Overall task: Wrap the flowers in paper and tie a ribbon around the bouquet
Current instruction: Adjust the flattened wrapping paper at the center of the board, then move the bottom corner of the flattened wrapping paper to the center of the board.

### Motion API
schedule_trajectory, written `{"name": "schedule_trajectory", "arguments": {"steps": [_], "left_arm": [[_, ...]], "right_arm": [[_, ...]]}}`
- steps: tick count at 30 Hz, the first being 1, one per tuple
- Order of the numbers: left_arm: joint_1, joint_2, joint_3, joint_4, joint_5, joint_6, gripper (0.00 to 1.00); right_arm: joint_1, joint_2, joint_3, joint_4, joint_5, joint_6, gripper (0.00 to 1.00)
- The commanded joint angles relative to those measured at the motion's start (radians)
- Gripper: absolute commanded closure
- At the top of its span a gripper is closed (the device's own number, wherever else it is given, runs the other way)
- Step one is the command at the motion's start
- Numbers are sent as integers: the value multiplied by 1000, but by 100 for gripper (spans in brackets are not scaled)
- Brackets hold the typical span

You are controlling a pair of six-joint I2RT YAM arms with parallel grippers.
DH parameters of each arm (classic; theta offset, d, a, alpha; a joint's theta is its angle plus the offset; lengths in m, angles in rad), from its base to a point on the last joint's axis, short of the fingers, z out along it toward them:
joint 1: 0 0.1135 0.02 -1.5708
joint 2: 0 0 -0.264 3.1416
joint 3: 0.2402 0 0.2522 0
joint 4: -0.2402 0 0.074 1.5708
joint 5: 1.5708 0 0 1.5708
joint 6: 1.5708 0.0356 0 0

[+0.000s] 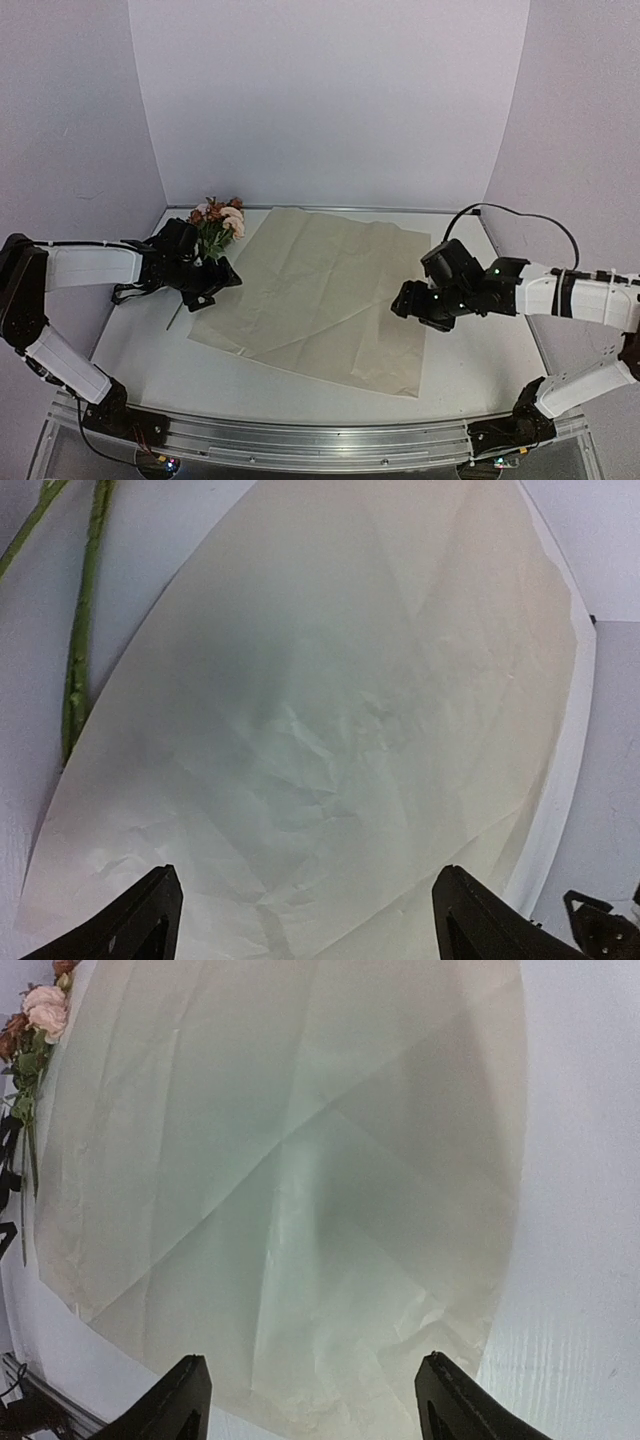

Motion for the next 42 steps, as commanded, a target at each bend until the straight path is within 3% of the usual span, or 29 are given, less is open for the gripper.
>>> {"name": "schedule_trajectory", "arguments": {"steps": [1,12,17,27,42], "left_arm": [[1,-27,-28,-51,-110,-6,12],[30,-17,-44,-105,-137,-55,13],[42,4,-19,-79,-90,-32,19],[41,77,65,-34,49,71,36],[40,118,108,-82,132,123,40]], "right_arm": [[-87,188,200,8,-146,-203,34],[-182,635,605,20,-347,-262,43],[-192,738,667,25,-364,-227,48],[-211,709,489,116,-261,-122,59],[-206,477,99,246,-39,150,66]]}}
